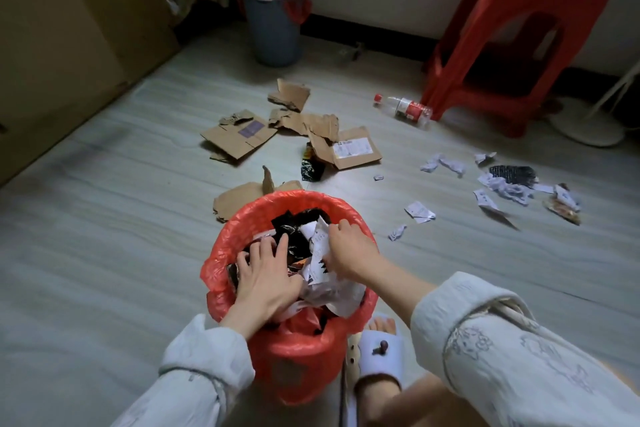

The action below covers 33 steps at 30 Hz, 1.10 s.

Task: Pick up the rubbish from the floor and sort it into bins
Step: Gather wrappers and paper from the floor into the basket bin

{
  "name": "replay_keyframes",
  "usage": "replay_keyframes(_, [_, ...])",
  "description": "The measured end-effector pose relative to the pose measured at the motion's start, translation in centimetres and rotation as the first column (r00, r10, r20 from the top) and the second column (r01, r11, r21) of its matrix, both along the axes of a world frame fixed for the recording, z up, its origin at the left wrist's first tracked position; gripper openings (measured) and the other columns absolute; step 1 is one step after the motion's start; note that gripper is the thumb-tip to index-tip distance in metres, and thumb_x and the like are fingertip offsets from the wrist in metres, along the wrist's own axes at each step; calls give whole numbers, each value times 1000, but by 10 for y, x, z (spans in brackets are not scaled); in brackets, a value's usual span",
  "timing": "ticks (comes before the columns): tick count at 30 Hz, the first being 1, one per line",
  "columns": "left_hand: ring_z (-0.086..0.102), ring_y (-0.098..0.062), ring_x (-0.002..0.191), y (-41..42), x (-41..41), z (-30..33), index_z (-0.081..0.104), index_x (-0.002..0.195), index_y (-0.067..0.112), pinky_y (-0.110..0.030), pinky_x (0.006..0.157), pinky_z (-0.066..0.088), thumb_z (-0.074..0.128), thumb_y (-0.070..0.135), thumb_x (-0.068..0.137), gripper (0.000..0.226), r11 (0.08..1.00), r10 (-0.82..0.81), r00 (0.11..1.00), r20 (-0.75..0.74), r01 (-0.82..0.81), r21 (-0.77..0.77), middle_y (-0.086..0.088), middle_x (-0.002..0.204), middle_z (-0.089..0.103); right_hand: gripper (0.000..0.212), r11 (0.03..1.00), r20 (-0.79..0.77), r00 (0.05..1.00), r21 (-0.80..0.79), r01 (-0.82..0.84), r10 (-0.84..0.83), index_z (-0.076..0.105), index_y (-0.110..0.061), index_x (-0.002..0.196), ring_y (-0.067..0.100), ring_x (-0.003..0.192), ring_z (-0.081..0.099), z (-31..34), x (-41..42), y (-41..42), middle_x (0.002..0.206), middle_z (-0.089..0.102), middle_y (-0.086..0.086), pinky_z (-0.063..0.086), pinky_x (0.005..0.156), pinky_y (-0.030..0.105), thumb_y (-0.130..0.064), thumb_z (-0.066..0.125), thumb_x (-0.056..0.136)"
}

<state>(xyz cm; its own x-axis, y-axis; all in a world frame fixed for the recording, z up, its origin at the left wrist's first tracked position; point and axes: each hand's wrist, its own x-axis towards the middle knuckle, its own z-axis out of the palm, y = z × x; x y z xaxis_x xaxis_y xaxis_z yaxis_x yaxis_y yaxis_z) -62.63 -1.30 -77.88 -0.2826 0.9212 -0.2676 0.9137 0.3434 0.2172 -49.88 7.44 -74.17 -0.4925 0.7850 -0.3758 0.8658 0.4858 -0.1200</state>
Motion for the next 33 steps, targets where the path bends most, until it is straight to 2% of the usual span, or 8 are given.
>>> replay_keyframes(3, [20, -22, 128, -5, 2, 1, 22, 144, 28, -42, 104, 15, 9, 51, 69, 79, 979, 2, 1000, -3, -2, 202, -6, 137, 29, 48, 994, 1, 998, 88, -60, 60, 33, -7, 136, 32, 117, 47, 2, 0, 1, 125, 46, 13, 43, 88, 40, -11, 46, 90])
replay_keyframes(5, [6, -23, 138, -4, 4, -2, 18, 144, 35, -51, 109, 7, 6, 56, 75, 73, 976, 25, 999, 29, -31, 214, -6, 146, 18, 53, 995, 15, 998, 77, -65, 64, 28, -7, 140, 33, 115, 50, 4, -2, -1, 126, 46, 13, 45, 85, 40, -12, 47, 90])
replay_keyframes(8, [-24, -27, 141, -1, 7, -11, 0, 144, 47, -65, 106, -10, 2, 69, 74, 73, 998, -1, 996, 91, -6, 69, 1, 155, -16, 51, 991, 75, 988, -45, -129, 132, 28, -6, 141, 35, 119, 47, 9, -3, -3, 134, 39, 19, 44, 88, 41, -11, 45, 93])
replay_keyframes(11, [-33, -30, 137, 0, 12, -21, -11, 141, 51, -72, 103, -7, 12, 73, 82, 67, 993, -55, 991, 120, 67, -94, 2, 152, -30, 39, 966, 143, 966, -176, -191, 217, 43, -7, 131, 34, 120, 45, 13, 0, 2, 134, 38, 20, 44, 90, 38, -14, 48, 93])
replay_keyframes(18, [-24, -39, 139, 8, 16, -41, -9, 143, 49, -73, 100, -5, 25, 73, 84, 72, 946, -81, 992, 98, 107, -306, -1, 152, -30, 34, 976, 127, 973, -119, -180, 195, 52, -8, 126, 27, 121, 47, 10, 17, 29, 128, 48, 10, 43, 89, 35, -13, 43, 93])
replay_keyframes(21, [-18, -40, 141, 12, 17, -46, -5, 144, 47, -68, 106, 3, 27, 70, 86, 70, 922, -76, 990, 115, 114, -370, -2, 154, -25, 36, 972, 136, 971, -157, -174, 196, 51, -10, 128, 27, 120, 49, 8, 14, 31, 128, 48, 9, 44, 90, 35, -14, 46, 93])
replay_keyframes(29, [-20, -41, 140, 24, 17, -38, -8, 144, 47, -65, 107, 9, 33, 66, 87, 72, 852, -85, 983, 160, 155, -500, -3, 153, -27, 39, 958, 195, 952, -207, -197, 237, 48, -11, 132, 30, 117, 54, 7, 16, 26, 130, 54, 10, 49, 93, 40, -21, 47, 95])
replay_keyframes(33, [-9, -38, 143, 29, 10, -16, 8, 148, 37, -61, 110, 12, 43, 54, 90, 70, 874, -101, 983, 151, 160, -459, -7, 156, -19, 37, 967, 118, 974, -193, -166, 191, 51, -9, 129, 30, 116, 54, 25, 24, 25, 128, 56, 12, 48, 91, 36, -23, 45, 96])
